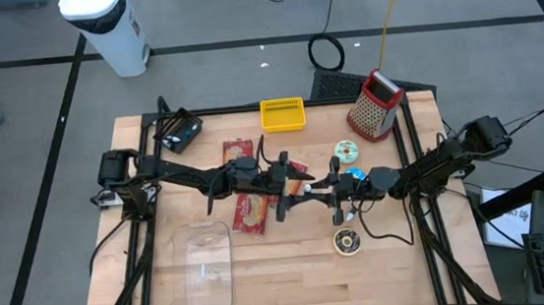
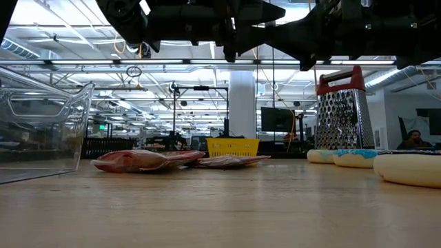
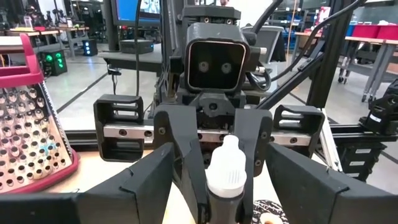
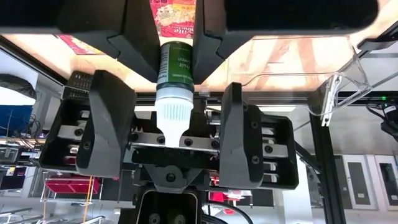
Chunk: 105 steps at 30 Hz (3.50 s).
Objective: Pick & Place Food Item
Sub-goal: Put the green food coloring bottle into the black bin, then put the purple food coloring bottle into the black bin
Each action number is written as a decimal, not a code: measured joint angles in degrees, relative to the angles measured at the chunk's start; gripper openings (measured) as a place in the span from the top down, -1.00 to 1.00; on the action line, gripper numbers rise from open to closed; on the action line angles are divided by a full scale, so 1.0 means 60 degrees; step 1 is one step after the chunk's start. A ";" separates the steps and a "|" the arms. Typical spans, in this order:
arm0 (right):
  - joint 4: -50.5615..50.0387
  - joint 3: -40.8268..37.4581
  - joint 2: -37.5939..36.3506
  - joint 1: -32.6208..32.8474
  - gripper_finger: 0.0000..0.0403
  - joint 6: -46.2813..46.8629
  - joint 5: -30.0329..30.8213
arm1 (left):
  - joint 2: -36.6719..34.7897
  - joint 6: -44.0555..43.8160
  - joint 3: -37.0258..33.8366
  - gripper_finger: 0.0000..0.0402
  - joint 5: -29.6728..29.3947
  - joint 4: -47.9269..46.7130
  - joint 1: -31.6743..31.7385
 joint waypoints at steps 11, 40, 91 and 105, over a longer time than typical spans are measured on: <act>-0.0073 -0.0004 0.0000 0.0000 0.67 0.0002 -0.0002 | 0.0000 -0.0011 0.0000 0.45 0.0000 0.0062 0.0000; -0.2675 -0.0018 -0.0816 -0.0001 0.24 0.1442 0.0007 | -0.3756 -0.0068 -0.1617 0.70 -0.0441 -0.3917 0.2485; -0.3432 -0.0015 -0.1161 -0.0335 0.30 0.1865 0.0066 | -0.8164 -0.3800 -0.8579 0.31 -0.6839 -0.3329 0.7457; -0.3432 -0.0015 -0.1158 -0.0335 0.30 0.1945 0.0040 | -0.8164 -0.4113 -0.8579 -0.30 -0.6987 -0.3300 0.7457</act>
